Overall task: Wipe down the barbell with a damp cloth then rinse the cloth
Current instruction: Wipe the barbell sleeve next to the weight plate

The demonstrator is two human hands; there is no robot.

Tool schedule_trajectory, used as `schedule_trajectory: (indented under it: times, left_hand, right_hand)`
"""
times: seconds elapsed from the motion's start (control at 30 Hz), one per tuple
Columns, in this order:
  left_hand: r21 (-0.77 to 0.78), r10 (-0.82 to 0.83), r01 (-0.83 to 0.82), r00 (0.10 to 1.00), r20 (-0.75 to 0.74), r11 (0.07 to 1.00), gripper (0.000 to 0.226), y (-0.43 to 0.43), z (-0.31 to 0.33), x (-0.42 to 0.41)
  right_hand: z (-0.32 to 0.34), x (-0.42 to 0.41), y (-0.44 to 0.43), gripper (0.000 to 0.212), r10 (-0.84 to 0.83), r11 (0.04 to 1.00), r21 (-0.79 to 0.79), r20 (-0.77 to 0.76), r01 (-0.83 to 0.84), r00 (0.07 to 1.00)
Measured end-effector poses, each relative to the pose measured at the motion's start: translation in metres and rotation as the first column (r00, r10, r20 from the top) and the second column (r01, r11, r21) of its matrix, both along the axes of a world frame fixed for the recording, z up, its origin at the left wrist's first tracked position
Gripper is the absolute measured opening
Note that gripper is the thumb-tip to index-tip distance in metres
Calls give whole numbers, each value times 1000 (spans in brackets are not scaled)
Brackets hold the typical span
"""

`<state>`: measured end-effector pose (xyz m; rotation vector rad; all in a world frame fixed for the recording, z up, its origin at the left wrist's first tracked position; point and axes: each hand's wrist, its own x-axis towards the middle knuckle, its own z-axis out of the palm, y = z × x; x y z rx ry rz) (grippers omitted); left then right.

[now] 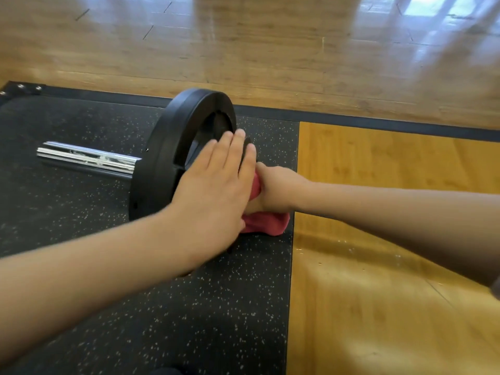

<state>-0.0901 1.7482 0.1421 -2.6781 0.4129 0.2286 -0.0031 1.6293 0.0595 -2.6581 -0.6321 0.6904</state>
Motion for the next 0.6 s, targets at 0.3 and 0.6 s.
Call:
schedule_trajectory:
  times: [0.3,0.6]
  left_hand:
    - [10,-30,31,992,-126,999,119,9,2,28]
    - [-54,-34,29,995,-98,998,97,9,7,-4]
  right_hand:
    - [3,-33,4,76,68,998,-26,244,-63,967]
    - [10,4,3,22,150,986,161,-691,-51,707]
